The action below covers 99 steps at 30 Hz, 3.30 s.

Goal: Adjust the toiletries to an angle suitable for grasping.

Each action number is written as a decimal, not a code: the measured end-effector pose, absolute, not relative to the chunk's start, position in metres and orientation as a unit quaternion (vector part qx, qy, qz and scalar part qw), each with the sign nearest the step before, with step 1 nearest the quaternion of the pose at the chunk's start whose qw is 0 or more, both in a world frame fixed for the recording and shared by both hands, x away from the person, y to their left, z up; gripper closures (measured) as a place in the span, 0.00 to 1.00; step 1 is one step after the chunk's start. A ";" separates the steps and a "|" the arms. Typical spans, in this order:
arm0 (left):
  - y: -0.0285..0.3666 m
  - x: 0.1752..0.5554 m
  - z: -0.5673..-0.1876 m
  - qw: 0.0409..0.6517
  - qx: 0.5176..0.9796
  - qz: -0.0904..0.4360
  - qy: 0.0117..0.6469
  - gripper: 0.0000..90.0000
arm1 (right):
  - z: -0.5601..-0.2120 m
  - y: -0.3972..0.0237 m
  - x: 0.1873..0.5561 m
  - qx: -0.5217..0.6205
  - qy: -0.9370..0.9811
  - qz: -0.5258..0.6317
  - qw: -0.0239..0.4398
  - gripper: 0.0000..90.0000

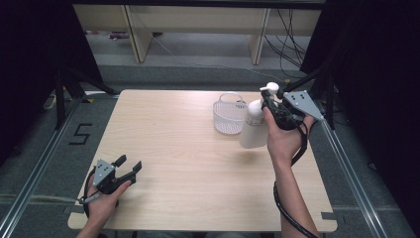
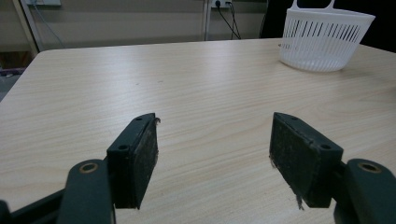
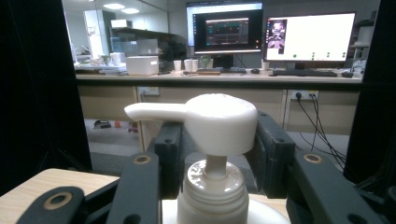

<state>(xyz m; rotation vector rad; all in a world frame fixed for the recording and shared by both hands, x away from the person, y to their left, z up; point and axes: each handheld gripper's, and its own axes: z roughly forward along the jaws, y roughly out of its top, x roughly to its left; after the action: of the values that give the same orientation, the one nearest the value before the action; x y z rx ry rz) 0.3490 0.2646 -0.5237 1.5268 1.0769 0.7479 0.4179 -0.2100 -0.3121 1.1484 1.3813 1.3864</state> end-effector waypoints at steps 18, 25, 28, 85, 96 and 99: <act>0.265 0.349 -0.524 0.534 0.641 0.313 0.453 0.35 | -0.306 -0.204 0.426 0.452 0.546 0.560 0.429 0.67; 0.265 0.349 -0.524 0.534 0.641 0.313 0.453 0.35 | -0.305 -0.202 0.429 0.454 0.545 0.561 0.427 0.67; 0.265 0.349 -0.524 0.534 0.640 0.314 0.454 0.35 | -0.304 -0.202 0.431 0.452 0.545 0.562 0.428 0.67; 0.266 0.349 -0.524 0.537 0.639 0.308 0.456 0.35 | -0.282 -0.185 0.457 0.445 0.535 0.573 0.433 0.67; 0.266 0.349 -0.524 0.536 0.640 0.308 0.456 0.35 | -0.280 -0.183 0.464 0.438 0.533 0.576 0.438 0.67; 0.266 0.350 -0.524 0.536 0.640 0.308 0.456 0.35 | -0.280 -0.182 0.465 0.442 0.534 0.575 0.434 0.67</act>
<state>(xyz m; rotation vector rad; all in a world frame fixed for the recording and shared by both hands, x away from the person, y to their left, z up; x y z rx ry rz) 0.3495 0.2658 -0.5235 1.5249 1.0854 0.7336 0.4648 -0.1817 -0.2796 1.1008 1.3306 1.4323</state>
